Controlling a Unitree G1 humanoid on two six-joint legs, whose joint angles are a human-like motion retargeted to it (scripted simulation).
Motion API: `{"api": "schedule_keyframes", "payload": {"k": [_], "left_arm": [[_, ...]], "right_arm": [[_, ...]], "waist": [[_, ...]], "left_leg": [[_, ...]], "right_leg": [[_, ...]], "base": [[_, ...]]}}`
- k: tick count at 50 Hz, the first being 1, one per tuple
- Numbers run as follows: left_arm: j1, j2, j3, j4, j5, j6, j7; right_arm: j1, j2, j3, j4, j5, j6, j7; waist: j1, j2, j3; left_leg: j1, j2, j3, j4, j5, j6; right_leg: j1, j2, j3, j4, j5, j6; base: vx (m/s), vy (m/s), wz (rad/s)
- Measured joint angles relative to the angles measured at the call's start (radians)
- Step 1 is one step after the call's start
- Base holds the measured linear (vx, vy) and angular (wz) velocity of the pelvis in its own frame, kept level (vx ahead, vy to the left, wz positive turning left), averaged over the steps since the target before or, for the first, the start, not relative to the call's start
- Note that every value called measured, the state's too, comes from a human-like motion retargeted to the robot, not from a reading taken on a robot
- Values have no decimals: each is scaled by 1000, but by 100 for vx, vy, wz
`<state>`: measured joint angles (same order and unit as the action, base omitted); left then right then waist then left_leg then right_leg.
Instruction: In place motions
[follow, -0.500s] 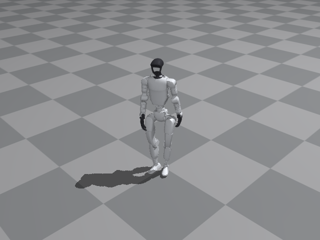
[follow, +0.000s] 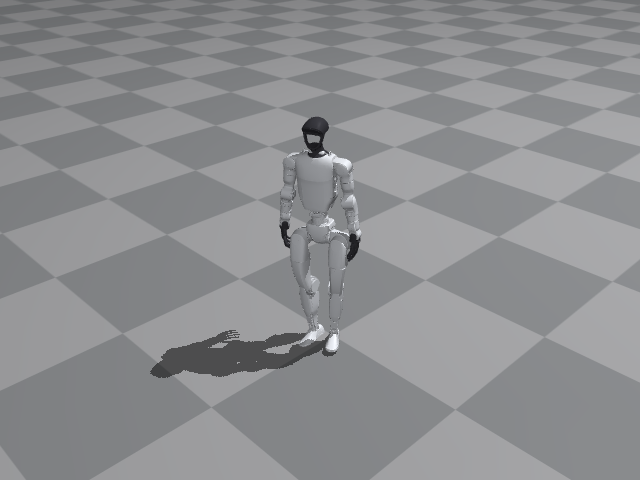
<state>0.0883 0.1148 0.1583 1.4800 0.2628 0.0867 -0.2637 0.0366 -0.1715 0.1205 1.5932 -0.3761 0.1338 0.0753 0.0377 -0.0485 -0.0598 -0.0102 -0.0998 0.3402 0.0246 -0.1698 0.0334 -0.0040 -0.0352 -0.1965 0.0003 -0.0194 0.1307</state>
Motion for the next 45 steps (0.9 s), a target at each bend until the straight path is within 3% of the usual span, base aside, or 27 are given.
{"api": "schedule_keyframes", "payload": {"k": [20,32,35,42,45], "left_arm": [[14,3,-4,56,28,16,8],[11,-10,-23,19,20,9,-1],[13,-16,-28,6,16,3,9],[7,-21,-56,23,12,5,106],[12,-22,-55,42,4,10,142]], "right_arm": [[-20,48,71,-149,8,-35,21],[-16,24,44,-93,8,-27,12],[-16,16,30,-71,11,-24,10],[6,-5,-9,-47,13,-22,22],[7,-12,-11,-38,1,-17,19]], "waist": [[-28,27,-4],[-33,27,2],[-33,24,12],[-27,20,11],[-13,2,14]], "left_leg": [[32,32,69,4,15,-40],[18,41,42,38,17,-57],[-3,48,35,94,5,-82],[-71,82,8,239,33,-210],[-60,111,66,244,27,-147]], "right_leg": [[7,30,52,7,27,-31],[19,29,42,2,39,-51],[25,23,41,-5,46,-50],[22,10,10,-17,60,-36],[24,-6,19,-15,64,-34]], "base": [[1,-1,-14],[-1,-2,6],[-3,-3,14],[-3,-1,31],[0,0,0]]}}
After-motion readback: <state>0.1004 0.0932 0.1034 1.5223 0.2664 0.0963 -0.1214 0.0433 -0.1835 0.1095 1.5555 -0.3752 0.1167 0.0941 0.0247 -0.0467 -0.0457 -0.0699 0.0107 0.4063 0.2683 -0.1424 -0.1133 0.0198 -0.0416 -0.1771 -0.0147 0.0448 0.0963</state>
